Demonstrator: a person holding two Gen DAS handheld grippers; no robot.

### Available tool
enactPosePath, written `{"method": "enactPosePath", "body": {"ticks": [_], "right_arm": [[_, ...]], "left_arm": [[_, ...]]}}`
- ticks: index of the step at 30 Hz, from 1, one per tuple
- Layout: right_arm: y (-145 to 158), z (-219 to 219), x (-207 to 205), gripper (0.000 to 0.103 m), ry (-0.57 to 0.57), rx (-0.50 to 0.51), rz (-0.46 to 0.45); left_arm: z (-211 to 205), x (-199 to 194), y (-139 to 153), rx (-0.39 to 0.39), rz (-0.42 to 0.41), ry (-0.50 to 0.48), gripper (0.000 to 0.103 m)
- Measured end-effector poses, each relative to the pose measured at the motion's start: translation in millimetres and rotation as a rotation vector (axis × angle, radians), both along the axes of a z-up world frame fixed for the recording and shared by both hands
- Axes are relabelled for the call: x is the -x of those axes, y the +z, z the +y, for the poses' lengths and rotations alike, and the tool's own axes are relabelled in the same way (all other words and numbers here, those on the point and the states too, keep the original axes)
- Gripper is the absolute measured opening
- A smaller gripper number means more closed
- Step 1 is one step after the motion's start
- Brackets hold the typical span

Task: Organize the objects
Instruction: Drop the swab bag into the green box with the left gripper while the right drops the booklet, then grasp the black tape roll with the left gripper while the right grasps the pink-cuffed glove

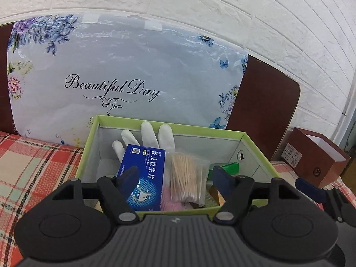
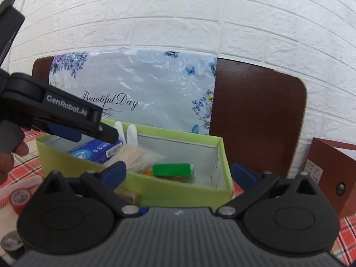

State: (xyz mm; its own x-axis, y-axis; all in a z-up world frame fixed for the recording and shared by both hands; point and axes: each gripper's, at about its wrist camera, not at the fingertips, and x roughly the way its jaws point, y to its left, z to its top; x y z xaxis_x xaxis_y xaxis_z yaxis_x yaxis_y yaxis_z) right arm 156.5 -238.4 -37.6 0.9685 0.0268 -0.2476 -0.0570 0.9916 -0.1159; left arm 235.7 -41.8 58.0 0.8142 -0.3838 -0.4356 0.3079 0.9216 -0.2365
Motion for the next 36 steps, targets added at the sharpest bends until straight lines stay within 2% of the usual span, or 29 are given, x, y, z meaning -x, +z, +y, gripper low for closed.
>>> {"method": "enactPosePath", "body": {"ticks": [6,9,12,15,20,24,26,28,29,30,31,33,36], "right_arm": [[17,-7,37,0.103,-0.012,-0.071,0.007],[24,-12,66,0.103,0.004,-0.108,0.000],[19,-11,91,0.103,0.062,-0.112,0.032],[0,-1,109,0.103,0.139,-0.106,0.108],[-26,13,103,0.103,0.172,-0.113,0.269],[-26,1,90,0.103,0.173,-0.272,0.297],[-29,-2,83,0.102,0.205,-0.317,0.314],[-34,0,79,0.095,0.214,-0.314,0.344],[-34,2,80,0.076,0.212,-0.300,0.347],[-34,3,81,0.047,0.214,-0.293,0.341],[-32,3,83,0.038,0.207,-0.288,0.328],[-26,1,90,0.009,0.169,-0.279,0.293],[-14,-9,109,0.009,0.163,-0.308,0.244]], "left_arm": [[16,36,19,0.045,-0.007,0.003,0.075],[26,63,23,0.040,0.008,0.020,0.076],[34,96,12,0.042,0.039,0.018,0.076],[40,125,-9,0.035,0.081,0.019,0.076],[51,158,-43,0.027,0.162,0.005,0.076],[55,163,-54,0.020,0.184,0.007,0.075],[54,162,-55,0.019,0.180,-0.002,0.075],[54,163,-55,0.014,0.168,-0.010,0.075],[54,162,-55,0.010,0.164,-0.009,0.075],[54,162,-55,0.004,0.160,-0.007,0.075],[55,160,-56,0.001,0.161,-0.001,0.074],[56,156,-58,0.007,0.167,0.011,0.073],[51,144,-61,-0.009,0.171,0.015,0.072]]}}
